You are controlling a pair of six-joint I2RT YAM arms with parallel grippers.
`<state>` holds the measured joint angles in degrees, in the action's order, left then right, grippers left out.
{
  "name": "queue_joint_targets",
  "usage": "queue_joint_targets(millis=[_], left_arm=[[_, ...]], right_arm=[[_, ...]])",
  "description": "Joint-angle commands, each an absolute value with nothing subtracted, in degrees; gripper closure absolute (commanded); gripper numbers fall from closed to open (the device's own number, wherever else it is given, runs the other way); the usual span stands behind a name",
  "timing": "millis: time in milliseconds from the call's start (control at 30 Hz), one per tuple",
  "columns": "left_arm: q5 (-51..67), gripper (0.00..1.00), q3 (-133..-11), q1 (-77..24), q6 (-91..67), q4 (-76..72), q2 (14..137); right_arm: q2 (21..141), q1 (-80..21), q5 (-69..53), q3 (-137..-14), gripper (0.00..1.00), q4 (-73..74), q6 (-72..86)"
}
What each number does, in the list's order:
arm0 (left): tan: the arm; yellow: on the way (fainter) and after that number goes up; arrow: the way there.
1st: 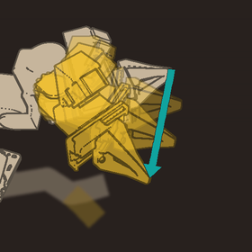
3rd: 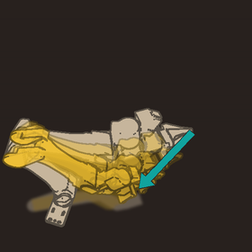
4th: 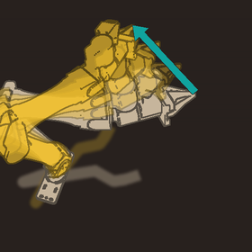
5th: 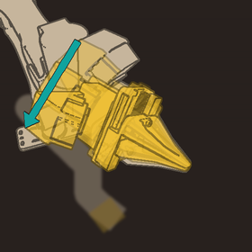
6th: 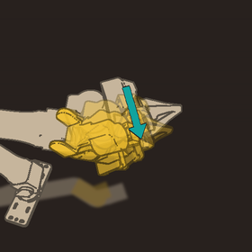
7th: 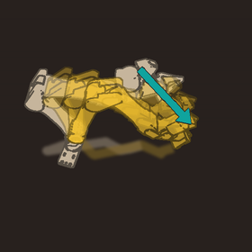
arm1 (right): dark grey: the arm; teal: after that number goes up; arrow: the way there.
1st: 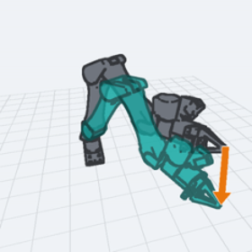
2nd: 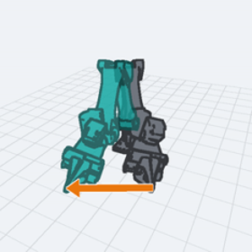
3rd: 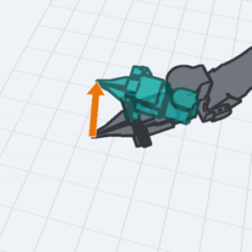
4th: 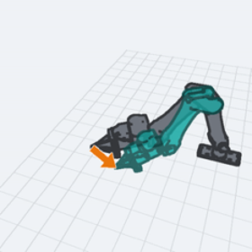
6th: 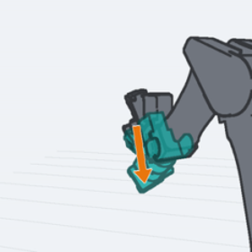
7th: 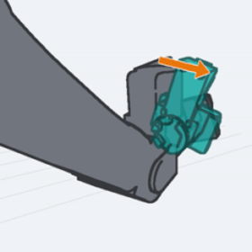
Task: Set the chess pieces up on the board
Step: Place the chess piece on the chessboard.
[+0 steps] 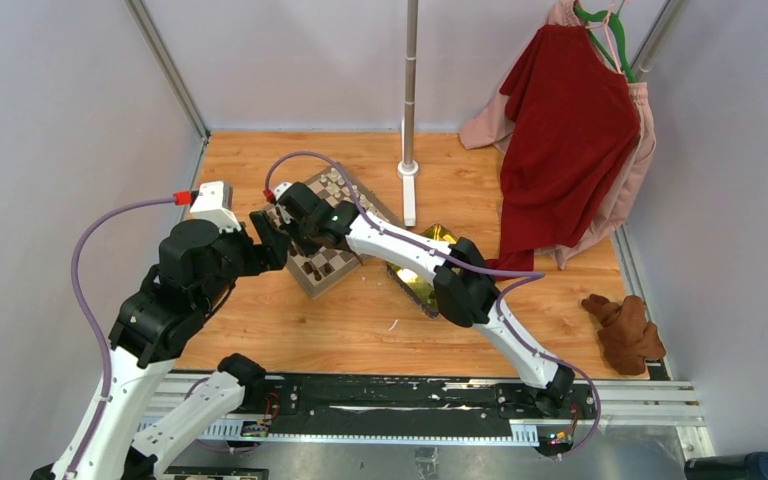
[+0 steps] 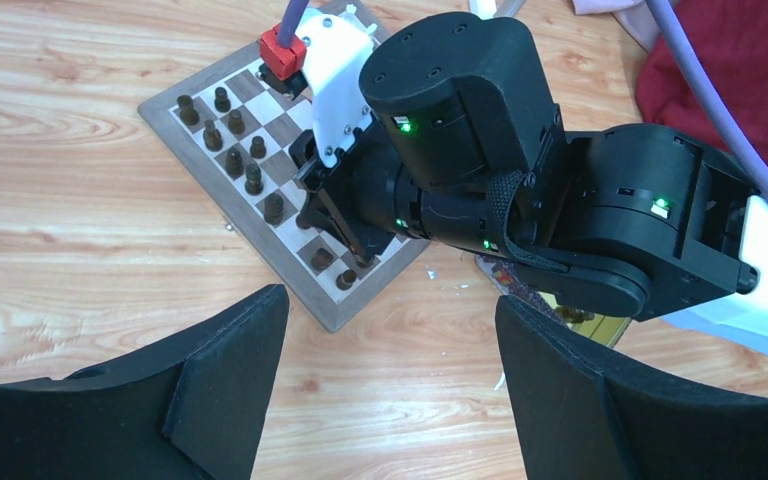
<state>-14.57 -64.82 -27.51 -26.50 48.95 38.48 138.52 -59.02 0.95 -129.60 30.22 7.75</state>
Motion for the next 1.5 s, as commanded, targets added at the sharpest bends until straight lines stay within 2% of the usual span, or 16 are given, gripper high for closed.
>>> queue_joint_targets(millis=[0, 567, 1467], left_arm=[[-13.2, 0.19, -65.8, -27.9, -26.9, 49.2, 37.9], [-13.3, 0.19, -65.4, -27.9, -26.8, 49.1, 38.0], [-13.1, 0.19, -65.3, -27.9, -27.8, 48.9, 38.8]], right_arm=[[140.5, -60.1, 2.2, -132.2, 1.00, 30.2, 6.5], [143.4, -60.4, 2.2, -134.7, 1.00, 31.5, 6.3], [139.8, -60.8, 3.5, -130.5, 1.00, 31.6, 4.6]])
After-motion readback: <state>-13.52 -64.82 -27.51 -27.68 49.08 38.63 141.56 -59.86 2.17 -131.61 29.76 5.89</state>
